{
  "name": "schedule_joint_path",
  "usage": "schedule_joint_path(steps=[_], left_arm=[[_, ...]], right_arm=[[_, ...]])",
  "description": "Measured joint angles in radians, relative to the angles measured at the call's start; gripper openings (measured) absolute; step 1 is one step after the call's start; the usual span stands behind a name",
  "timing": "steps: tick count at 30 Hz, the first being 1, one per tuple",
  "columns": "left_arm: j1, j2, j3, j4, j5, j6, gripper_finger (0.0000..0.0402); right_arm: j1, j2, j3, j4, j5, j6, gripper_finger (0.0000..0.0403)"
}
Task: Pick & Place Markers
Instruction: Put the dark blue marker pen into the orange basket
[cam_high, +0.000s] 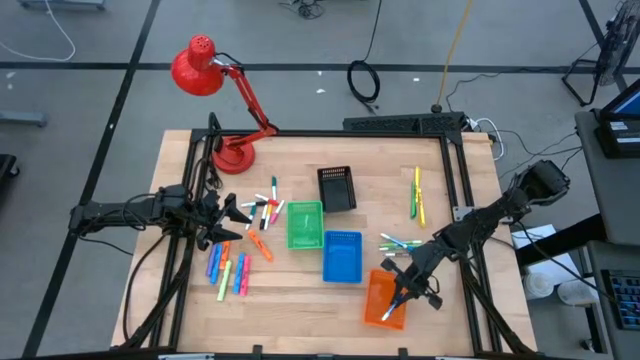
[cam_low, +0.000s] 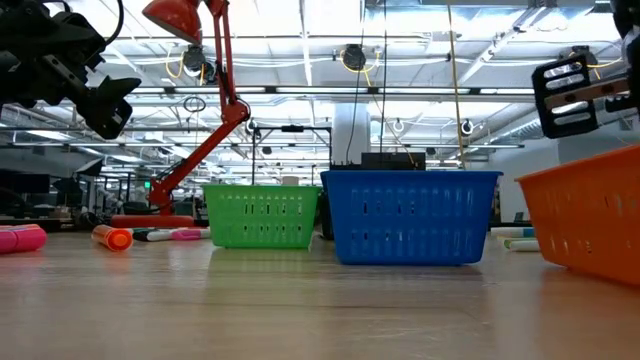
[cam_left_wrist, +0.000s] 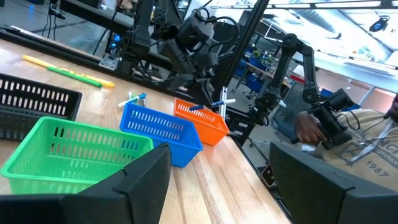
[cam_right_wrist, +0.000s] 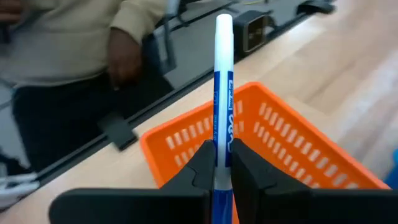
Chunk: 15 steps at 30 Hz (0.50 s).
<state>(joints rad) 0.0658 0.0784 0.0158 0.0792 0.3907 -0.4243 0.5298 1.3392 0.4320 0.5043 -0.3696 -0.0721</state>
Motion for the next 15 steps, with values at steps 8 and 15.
schedule_joint_path(steps=[8, 15], left_arm=[[0.0, 0.0, 0.0, 0.0, 0.0, 0.0, 0.0274], [0.0, 0.0, 0.0, 0.0, 0.0, 0.0, 0.0273]], right_arm=[[-0.006, 0.0, 0.0, 0.016, 0.001, 0.009, 0.0045], [-0.006, 0.0, 0.0, 0.023, 0.003, 0.033, 0.0073]])
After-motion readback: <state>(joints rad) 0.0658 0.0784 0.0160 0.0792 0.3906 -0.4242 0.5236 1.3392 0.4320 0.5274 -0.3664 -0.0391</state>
